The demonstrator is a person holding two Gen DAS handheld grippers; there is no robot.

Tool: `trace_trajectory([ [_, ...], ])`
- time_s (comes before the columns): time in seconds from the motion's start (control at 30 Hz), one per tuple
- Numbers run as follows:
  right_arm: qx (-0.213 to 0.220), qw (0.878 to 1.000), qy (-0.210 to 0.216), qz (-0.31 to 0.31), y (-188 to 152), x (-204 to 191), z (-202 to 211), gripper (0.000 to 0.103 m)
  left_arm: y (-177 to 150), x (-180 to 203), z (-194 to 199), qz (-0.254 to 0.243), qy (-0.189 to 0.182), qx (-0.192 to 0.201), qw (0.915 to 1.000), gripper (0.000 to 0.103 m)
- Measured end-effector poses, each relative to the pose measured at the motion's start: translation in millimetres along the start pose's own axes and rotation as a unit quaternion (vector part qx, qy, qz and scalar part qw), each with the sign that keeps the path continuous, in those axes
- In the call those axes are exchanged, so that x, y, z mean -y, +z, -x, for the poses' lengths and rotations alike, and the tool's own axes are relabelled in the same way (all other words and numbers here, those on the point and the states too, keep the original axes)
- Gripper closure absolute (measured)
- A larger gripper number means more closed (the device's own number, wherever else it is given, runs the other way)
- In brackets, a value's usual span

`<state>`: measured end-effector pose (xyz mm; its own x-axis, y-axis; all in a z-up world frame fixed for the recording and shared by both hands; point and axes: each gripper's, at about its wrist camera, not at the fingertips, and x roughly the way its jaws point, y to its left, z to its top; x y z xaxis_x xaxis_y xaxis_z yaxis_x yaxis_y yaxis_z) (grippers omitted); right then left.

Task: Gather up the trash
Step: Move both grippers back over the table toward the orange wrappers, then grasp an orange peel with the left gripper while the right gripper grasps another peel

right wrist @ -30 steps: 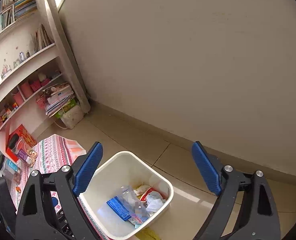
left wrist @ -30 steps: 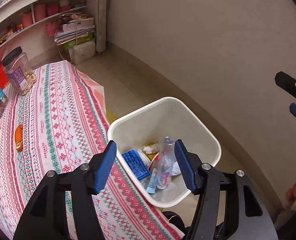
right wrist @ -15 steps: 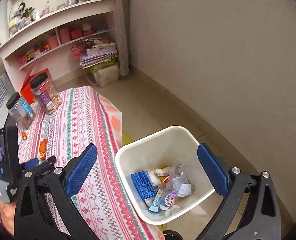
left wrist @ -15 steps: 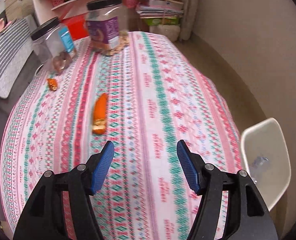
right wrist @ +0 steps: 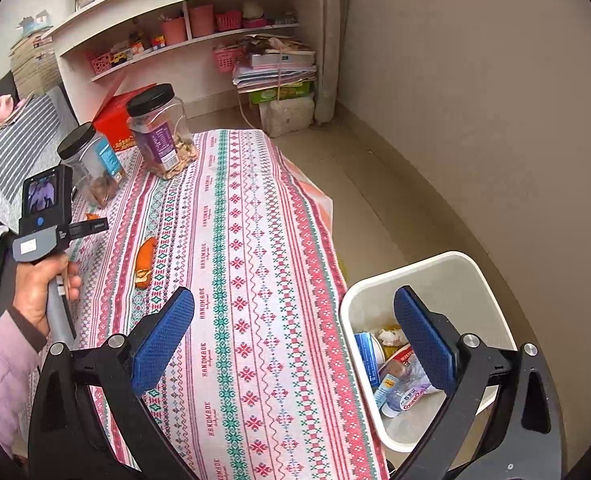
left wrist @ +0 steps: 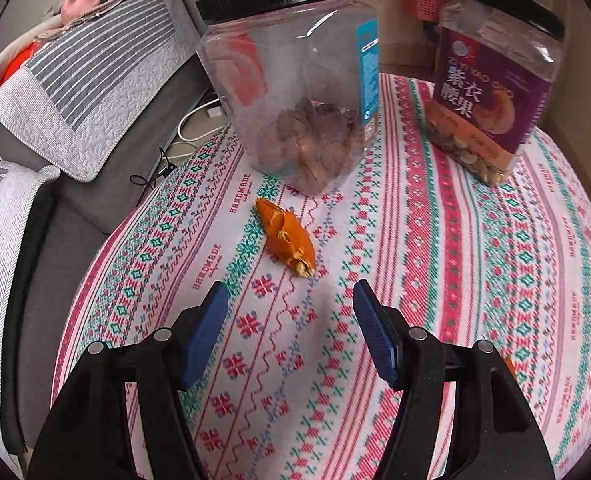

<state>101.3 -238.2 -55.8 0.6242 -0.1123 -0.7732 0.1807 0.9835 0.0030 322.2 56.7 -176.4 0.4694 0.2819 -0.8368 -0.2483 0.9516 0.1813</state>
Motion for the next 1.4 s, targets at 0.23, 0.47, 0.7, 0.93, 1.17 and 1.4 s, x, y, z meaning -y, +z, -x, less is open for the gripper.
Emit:
trace_trajectory([
  [0.23,-0.017,0.999,-0.015,0.037,-4,-24,-13,0.007,20,-5,-46,-0.019,-0.014,-0.011,0.9997,0.040],
  [0.47,-0.026,0.999,-0.010,0.043,-5,-34,-18,0.007,6,-6,-36,-0.044,-0.065,-0.022,0.9967,0.079],
  [0.7,-0.031,0.999,0.012,0.042,-4,-56,-26,0.007,-35,-21,1,-0.056,-0.101,-0.050,0.9920,0.080],
  [0.93,-0.043,0.998,0.017,0.035,1,-92,-64,0.007,-108,-34,56,-0.055,-0.117,-0.100,0.9865,0.080],
  [1.17,-0.088,0.995,0.044,0.027,-2,-118,-116,0.007,-160,-70,102,-0.061,-0.121,-0.102,0.9854,0.080],
  [1.4,-0.088,0.994,0.055,0.028,-1,-159,-159,0.007,-170,-86,123,-0.050,-0.149,-0.086,0.9838,0.080],
])
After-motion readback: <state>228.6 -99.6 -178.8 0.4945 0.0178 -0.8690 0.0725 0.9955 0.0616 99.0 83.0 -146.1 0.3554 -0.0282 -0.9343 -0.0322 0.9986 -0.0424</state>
